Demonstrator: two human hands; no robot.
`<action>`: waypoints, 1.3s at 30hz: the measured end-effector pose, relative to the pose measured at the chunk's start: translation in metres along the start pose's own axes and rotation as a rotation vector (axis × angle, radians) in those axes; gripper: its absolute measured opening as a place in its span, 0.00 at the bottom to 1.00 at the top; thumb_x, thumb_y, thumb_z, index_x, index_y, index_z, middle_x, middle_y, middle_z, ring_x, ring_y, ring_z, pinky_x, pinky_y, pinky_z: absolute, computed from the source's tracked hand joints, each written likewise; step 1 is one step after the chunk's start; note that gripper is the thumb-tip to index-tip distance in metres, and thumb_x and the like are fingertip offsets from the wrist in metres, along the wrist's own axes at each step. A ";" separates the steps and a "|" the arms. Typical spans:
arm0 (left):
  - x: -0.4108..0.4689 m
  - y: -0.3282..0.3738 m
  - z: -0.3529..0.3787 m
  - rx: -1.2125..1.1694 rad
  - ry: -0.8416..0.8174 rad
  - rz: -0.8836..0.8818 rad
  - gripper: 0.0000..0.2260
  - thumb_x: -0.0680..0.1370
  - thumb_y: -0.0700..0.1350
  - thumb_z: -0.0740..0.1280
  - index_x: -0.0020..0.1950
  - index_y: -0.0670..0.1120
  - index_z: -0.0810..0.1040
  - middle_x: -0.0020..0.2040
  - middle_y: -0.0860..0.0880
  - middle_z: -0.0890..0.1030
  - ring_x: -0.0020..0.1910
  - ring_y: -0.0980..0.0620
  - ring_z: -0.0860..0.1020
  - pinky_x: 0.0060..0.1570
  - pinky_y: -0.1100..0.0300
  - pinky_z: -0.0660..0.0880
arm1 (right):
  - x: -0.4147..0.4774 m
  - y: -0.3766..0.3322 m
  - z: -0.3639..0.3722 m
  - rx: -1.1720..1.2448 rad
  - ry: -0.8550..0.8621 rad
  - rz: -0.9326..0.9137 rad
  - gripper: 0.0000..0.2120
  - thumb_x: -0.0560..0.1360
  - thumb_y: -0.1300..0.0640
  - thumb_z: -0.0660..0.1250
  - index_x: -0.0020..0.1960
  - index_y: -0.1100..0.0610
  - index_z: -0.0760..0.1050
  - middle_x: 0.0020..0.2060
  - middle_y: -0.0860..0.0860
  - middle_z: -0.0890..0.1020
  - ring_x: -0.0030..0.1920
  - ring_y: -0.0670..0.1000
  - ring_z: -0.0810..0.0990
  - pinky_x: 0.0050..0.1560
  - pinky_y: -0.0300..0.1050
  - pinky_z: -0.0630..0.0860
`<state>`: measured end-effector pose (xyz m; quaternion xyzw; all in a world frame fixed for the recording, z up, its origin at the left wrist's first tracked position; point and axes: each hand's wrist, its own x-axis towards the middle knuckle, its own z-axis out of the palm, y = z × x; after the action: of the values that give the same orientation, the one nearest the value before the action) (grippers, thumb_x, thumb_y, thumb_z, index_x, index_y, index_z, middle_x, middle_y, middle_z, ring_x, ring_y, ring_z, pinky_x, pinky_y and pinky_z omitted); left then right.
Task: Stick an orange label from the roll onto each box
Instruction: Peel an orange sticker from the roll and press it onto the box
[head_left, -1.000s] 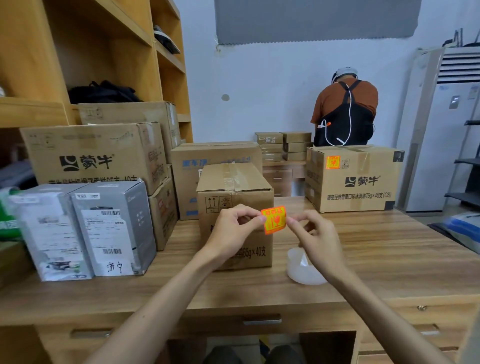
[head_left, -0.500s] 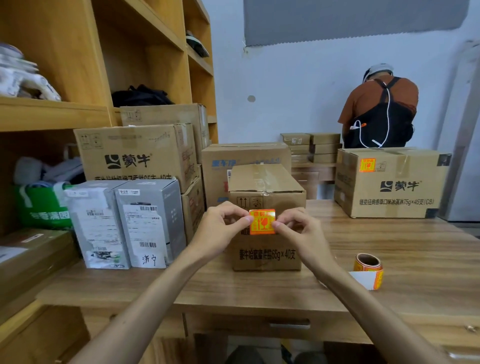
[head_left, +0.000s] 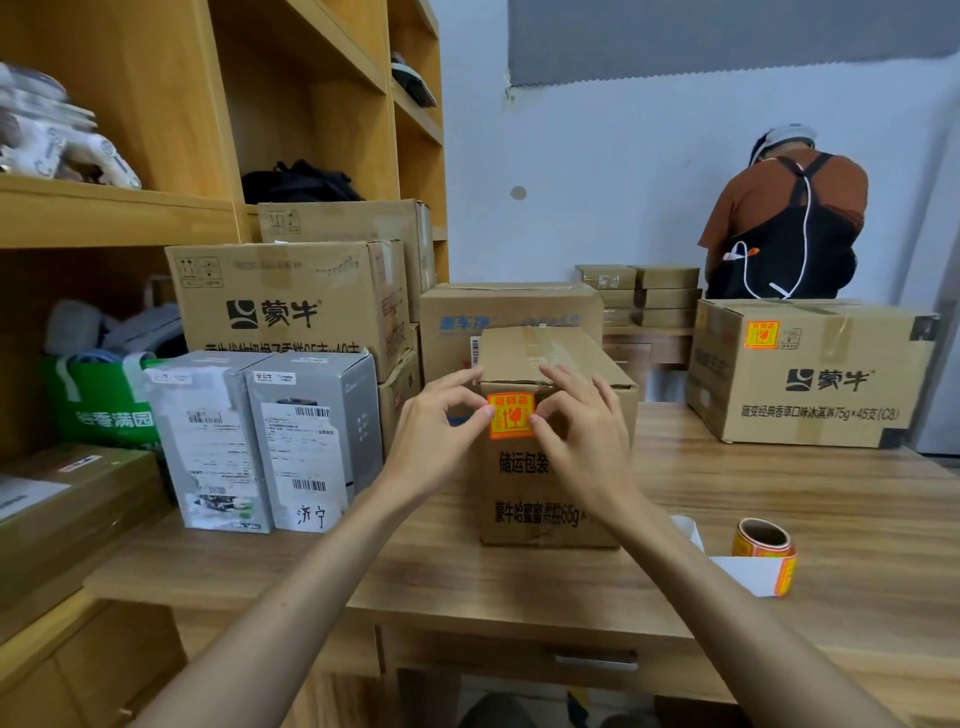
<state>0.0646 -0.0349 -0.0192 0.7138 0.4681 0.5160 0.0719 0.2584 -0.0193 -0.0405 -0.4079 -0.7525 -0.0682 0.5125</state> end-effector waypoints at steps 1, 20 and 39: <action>0.002 -0.001 0.001 0.001 -0.007 0.000 0.04 0.78 0.47 0.72 0.47 0.48 0.87 0.68 0.58 0.78 0.68 0.65 0.71 0.58 0.80 0.58 | 0.002 0.002 0.002 -0.008 -0.005 0.002 0.04 0.76 0.57 0.70 0.43 0.52 0.77 0.70 0.49 0.74 0.74 0.47 0.66 0.77 0.54 0.54; 0.010 -0.021 0.009 0.073 0.062 0.092 0.04 0.77 0.45 0.74 0.42 0.47 0.86 0.59 0.55 0.82 0.59 0.61 0.77 0.56 0.76 0.66 | 0.003 0.006 0.028 -0.081 0.134 0.012 0.04 0.74 0.56 0.71 0.41 0.54 0.78 0.60 0.49 0.79 0.65 0.49 0.73 0.76 0.53 0.54; 0.014 -0.012 0.016 0.337 0.077 0.186 0.08 0.77 0.46 0.72 0.40 0.46 0.78 0.55 0.50 0.79 0.57 0.52 0.76 0.55 0.50 0.76 | 0.003 0.004 0.029 -0.227 0.169 -0.007 0.06 0.73 0.57 0.71 0.41 0.56 0.76 0.57 0.52 0.80 0.62 0.52 0.76 0.73 0.55 0.59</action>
<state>0.0704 -0.0115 -0.0242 0.7356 0.4823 0.4617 -0.1143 0.2395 -0.0002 -0.0528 -0.4534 -0.6955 -0.1887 0.5245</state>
